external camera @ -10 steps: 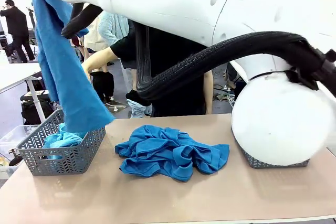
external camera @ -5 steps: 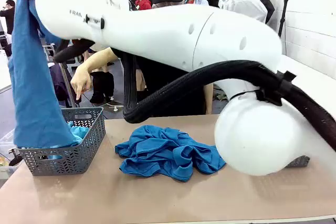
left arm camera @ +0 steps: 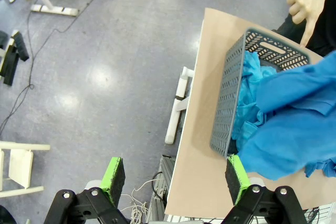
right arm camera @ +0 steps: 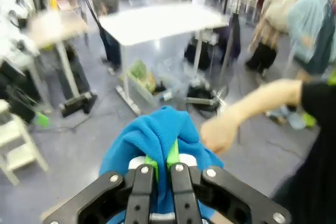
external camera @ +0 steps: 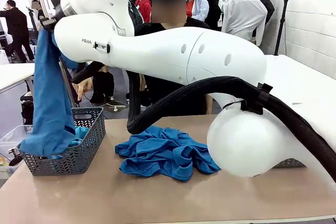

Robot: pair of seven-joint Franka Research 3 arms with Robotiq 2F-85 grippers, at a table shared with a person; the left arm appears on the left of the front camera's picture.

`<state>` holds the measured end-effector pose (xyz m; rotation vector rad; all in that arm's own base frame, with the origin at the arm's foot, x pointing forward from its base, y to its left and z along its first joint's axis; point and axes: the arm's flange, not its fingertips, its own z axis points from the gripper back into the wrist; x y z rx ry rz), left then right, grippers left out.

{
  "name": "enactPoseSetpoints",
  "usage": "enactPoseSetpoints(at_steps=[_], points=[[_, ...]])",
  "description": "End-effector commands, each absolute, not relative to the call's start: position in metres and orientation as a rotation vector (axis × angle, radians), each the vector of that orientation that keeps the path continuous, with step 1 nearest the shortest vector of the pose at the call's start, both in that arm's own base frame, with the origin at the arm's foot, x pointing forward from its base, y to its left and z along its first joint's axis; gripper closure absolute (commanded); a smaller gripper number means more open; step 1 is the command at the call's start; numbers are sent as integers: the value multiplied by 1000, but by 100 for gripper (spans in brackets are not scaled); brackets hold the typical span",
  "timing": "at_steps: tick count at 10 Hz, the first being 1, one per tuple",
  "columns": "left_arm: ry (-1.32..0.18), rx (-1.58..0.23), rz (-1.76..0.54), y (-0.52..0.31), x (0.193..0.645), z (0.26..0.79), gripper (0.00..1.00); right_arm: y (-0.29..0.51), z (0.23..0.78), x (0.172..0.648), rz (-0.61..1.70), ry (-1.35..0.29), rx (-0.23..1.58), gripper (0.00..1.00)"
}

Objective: Sort the tops and bottoms.
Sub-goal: Sort the clothes according to human instructions.

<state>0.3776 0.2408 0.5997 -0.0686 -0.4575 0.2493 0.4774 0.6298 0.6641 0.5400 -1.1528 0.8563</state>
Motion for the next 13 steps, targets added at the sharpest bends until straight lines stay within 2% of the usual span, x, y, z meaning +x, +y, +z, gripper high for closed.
enactPoseSetpoints(at_steps=[1, 3, 4, 12, 13], points=[[-462, -70, 248, 240, 378, 601, 0, 746, 712, 570, 866, -1023, 439, 100], [-462, -70, 248, 240, 378, 601, 0, 742, 676, 570, 833, -886, 387, 100], [-462, -70, 248, 240, 378, 601, 0, 630, 635, 492, 872, -1015, 444, 100], [-462, -70, 248, 240, 378, 601, 0, 630, 634, 493, 861, -1006, 441, 100], [-462, -70, 248, 240, 378, 601, 0, 651, 623, 509, 973, -931, 460, 100]])
